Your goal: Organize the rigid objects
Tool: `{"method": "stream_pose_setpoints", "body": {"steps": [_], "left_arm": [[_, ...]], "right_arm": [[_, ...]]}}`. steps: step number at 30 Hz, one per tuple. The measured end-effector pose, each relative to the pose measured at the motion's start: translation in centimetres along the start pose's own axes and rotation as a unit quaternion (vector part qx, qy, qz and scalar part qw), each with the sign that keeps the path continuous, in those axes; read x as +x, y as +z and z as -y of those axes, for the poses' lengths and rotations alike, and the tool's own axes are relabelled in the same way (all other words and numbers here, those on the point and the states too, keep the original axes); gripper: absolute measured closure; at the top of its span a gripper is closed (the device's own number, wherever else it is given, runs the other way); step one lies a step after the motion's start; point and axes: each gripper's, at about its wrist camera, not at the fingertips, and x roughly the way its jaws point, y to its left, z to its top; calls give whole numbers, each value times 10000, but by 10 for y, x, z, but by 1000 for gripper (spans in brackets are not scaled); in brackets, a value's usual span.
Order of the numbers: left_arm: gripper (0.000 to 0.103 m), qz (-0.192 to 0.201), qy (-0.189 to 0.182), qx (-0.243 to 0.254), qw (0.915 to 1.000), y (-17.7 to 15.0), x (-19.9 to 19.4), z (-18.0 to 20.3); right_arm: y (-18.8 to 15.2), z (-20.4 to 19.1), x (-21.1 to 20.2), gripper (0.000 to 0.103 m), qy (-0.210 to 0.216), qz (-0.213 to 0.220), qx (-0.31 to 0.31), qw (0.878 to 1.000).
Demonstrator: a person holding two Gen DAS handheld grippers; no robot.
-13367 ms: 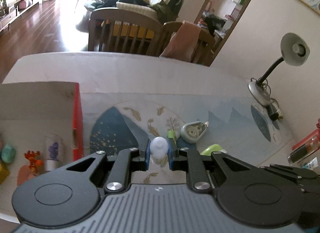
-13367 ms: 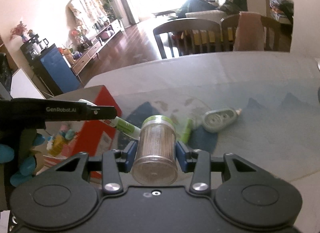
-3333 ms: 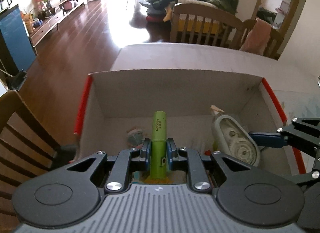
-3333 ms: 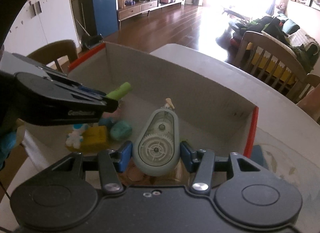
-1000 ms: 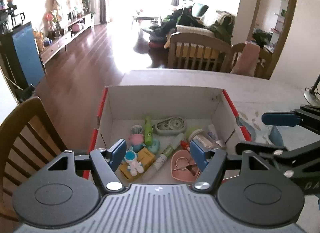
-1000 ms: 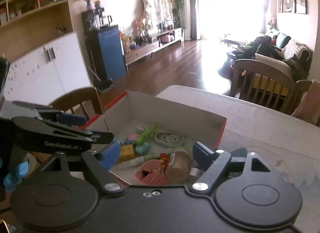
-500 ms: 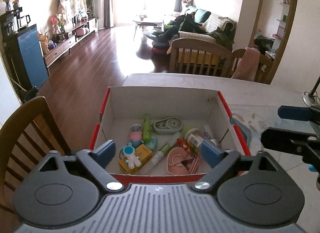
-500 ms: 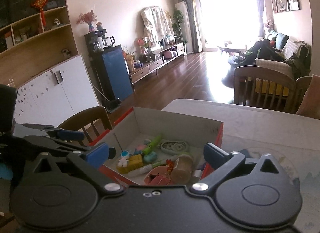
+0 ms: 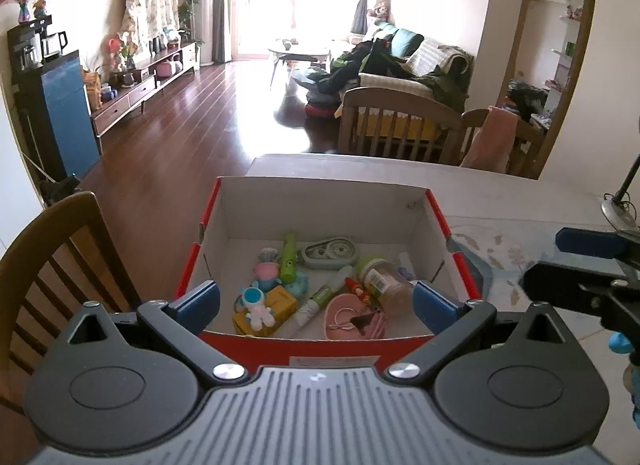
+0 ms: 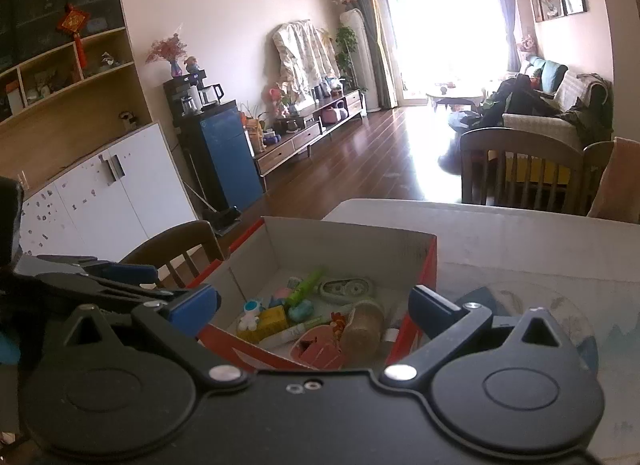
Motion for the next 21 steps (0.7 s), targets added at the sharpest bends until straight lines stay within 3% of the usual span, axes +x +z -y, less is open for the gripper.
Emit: {"method": "stream_pose_setpoints", "body": {"steps": [21], "left_arm": [[0, 159, -129, 165, 9997, 3, -6, 18]], "right_arm": [[-10, 4, -9, 0, -107, 90, 64, 9999]]}}
